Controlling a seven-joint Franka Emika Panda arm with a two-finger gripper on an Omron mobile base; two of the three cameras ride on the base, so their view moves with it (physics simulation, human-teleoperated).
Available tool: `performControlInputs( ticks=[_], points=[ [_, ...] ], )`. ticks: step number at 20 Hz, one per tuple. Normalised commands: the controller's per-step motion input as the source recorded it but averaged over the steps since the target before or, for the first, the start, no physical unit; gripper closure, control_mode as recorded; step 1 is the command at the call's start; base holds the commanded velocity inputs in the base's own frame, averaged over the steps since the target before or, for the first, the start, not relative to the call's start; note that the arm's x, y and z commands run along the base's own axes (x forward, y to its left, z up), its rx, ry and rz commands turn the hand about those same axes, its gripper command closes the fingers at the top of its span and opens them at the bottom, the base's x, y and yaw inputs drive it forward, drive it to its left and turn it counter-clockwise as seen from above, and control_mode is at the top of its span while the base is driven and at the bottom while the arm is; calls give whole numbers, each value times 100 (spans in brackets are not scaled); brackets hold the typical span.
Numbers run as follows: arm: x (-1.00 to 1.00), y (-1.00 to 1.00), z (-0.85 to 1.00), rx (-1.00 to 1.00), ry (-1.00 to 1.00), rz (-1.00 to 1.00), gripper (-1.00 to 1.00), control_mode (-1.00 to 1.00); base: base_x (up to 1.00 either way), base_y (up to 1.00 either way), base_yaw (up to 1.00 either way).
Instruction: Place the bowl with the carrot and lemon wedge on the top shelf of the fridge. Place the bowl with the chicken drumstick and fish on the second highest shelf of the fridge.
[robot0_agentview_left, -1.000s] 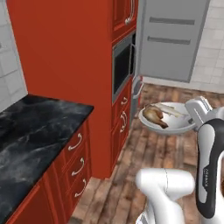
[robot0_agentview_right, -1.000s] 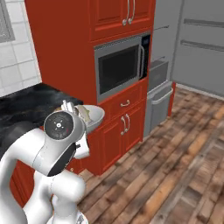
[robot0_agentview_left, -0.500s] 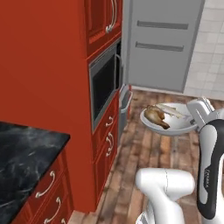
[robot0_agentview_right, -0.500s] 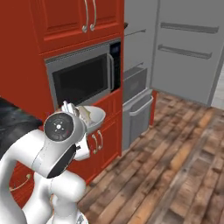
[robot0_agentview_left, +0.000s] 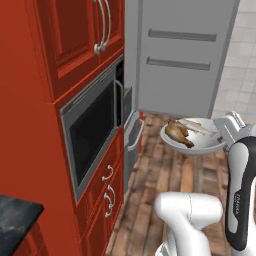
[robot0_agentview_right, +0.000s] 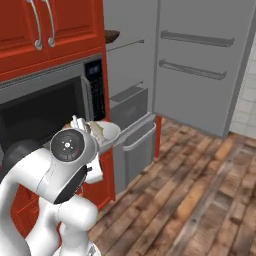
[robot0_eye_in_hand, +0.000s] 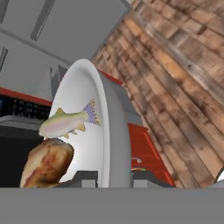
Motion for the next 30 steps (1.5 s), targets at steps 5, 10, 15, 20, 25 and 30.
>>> performControlInputs(
  ticks=[5,10,15,20,25,30],
  points=[
    [0,0,0,0,0,0,100,100,100,-65,0],
    [0,0,0,0,0,0,100,100,100,-66,0],
    [0,0,0,0,0,0,100,100,88,-74,44],
    [0,0,0,0,0,0,100,100,43,-48,83],
    [0,0,0,0,0,0,100,100,23,-62,80],
    [0,0,0,0,0,0,100,100,26,-85,57]
  ],
)
